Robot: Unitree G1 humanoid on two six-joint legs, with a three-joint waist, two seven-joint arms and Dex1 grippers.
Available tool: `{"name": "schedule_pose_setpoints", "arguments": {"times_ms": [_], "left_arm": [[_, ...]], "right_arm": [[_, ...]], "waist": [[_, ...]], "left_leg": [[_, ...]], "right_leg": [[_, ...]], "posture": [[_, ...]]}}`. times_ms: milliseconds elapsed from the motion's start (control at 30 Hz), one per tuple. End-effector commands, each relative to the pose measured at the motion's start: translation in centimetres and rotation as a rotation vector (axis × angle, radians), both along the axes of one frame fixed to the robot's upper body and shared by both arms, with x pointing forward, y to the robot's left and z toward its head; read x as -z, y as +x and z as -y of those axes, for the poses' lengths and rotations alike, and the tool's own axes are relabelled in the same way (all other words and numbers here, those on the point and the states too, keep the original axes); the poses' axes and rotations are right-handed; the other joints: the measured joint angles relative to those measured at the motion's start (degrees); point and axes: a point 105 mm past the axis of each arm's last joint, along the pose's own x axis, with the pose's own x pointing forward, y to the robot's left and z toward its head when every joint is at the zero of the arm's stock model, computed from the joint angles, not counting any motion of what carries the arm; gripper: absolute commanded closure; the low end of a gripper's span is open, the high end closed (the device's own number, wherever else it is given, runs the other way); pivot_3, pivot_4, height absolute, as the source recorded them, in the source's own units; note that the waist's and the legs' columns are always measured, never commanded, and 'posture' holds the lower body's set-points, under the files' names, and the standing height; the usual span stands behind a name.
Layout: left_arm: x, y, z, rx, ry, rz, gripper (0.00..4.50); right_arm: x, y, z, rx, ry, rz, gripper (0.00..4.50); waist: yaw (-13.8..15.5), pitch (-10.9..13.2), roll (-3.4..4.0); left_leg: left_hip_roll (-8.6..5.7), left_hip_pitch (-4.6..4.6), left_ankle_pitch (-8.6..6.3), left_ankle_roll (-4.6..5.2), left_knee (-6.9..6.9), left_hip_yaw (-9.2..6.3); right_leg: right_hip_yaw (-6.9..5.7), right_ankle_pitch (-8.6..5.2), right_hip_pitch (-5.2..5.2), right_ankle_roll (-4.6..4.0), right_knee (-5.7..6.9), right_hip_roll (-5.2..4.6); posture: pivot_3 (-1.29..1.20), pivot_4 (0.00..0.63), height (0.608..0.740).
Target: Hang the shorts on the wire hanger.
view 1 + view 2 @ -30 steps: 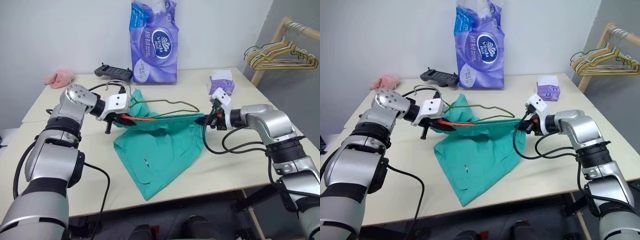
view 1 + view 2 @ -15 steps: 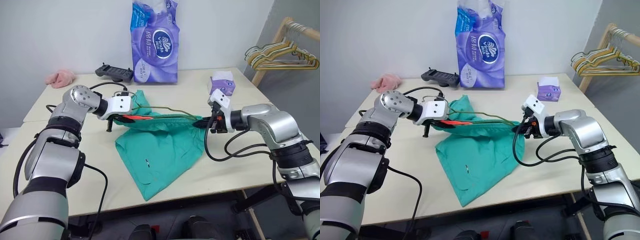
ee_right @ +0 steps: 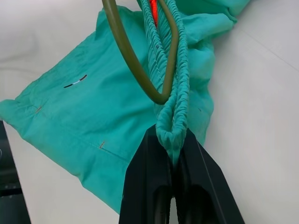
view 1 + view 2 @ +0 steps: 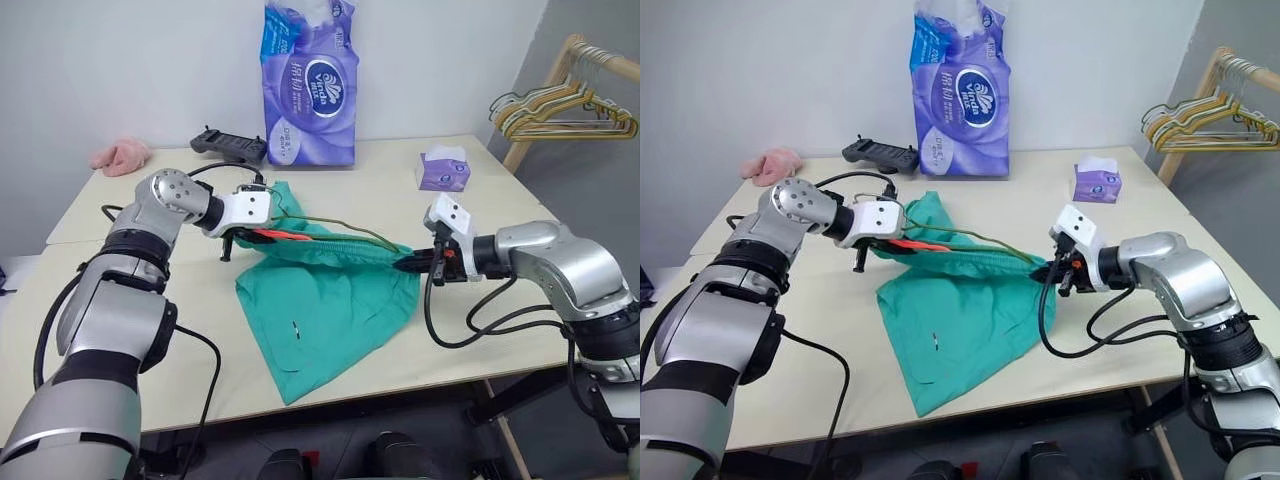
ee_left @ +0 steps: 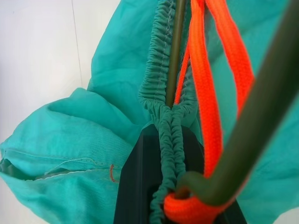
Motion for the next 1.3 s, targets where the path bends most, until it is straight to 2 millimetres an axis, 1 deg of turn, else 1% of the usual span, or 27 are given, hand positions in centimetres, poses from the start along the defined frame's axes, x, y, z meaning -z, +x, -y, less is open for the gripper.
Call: {"name": "schedule_pose_setpoints", "arguments": {"times_ms": [33,233,333,433,633,767,867,967,1100,1300], "left_arm": [[0.7,-0.3,-5.1,-0.176,0.112,-0.027,4.5],[0.8,-0.2,-5.2,-0.173,0.146,-0.017,4.5],[0.9,-0.2,-5.3,-0.172,0.161,-0.014,4.5],[1.0,-0.2,-5.4,-0.173,0.165,-0.012,4.5],[1.1,-0.1,-5.5,-0.177,0.174,-0.003,4.5],[1.2,-0.1,-5.6,-0.177,0.181,0.003,4.5],[1.3,-0.1,-5.8,-0.181,0.191,0.005,4.5],[1.5,-0.1,-6.4,-0.174,0.259,0.03,4.5],[1.4,0.1,-6.7,-0.183,0.281,0.053,4.5],[1.4,0.2,-6.7,-0.188,0.281,0.064,4.5]], "right_arm": [[-2.4,0.5,3.5,0.117,-0.036,0.079,4.47],[-2.6,0.5,4.3,0.13,-0.08,0.117,4.47],[-2.5,0.5,5.0,0.134,-0.132,0.153,4.47],[-2.3,0.4,5.9,0.11,-0.223,0.218,4.47],[-2.7,0.5,7.3,0.097,-0.329,0.318,4.47],[-2.8,0.0,7.4,0.089,-0.331,0.323,4.47],[-2.9,-0.5,7.9,0.09,-0.35,0.331,4.47],[-2.9,-1.1,8.3,0.085,-0.368,0.331,4.47],[-3.1,-1.7,8.7,0.075,-0.388,0.33,4.47],[-3.2,-2.1,9.3,0.086,-0.413,0.337,4.47]], "waist": [[0.0,0.0,0.0],[-0.01,0.0,-0.01],[0.02,0.0,-0.01],[-0.01,0.0,-0.01],[-0.06,0.0,-0.01],[-0.05,0.0,-0.01],[-0.01,0.0,-0.01],[0.03,0.0,-0.01],[0.02,0.0,-0.01],[-0.02,0.01,-0.01]], "left_leg": [[0.0,-0.01,0.0,0.0,0.0,0.0],[0.0,-0.01,0.0,0.01,0.0,0.0],[0.0,-0.01,-0.01,0.01,0.0,0.0],[0.0,0.0,-0.02,0.04,0.0,0.02],[0.02,0.01,-0.03,0.05,0.0,0.08],[0.03,0.02,-0.03,0.05,0.0,0.08],[0.02,0.01,-0.03,0.06,0.0,0.07],[0.02,0.02,-0.04,0.07,0.01,0.07],[0.04,0.04,-0.04,0.07,0.0,0.09],[0.07,0.04,-0.05,0.09,0.0,0.09]], "right_leg": [[0.01,0.0,0.0,0.0,0.0,0.0],[0.0,-0.01,0.0,0.01,-0.02,0.01],[0.0,-0.01,0.01,0.02,-0.03,0.01],[0.0,-0.02,0.01,0.03,-0.04,0.02],[0.0,-0.03,0.0,0.05,-0.06,0.07],[0.01,-0.03,0.01,0.05,-0.07,0.07],[0.01,-0.03,0.02,0.05,-0.08,0.07],[0.01,-0.04,0.04,0.06,-0.11,0.09],[0.04,-0.04,0.04,0.05,-0.12,0.09],[0.02,-0.04,0.08,0.06,-0.2,0.15]], "posture": [[-0.11,0.013,0.74],[-0.12,0.016,0.74],[-0.12,0.019,0.74],[-0.12,0.019,0.74],[-0.13,0.016,0.74],[-0.13,0.017,0.74],[-0.13,0.02,0.74],[-0.13,0.021,0.74],[-0.14,0.026,0.74],[-0.14,0.034,0.74]]}}
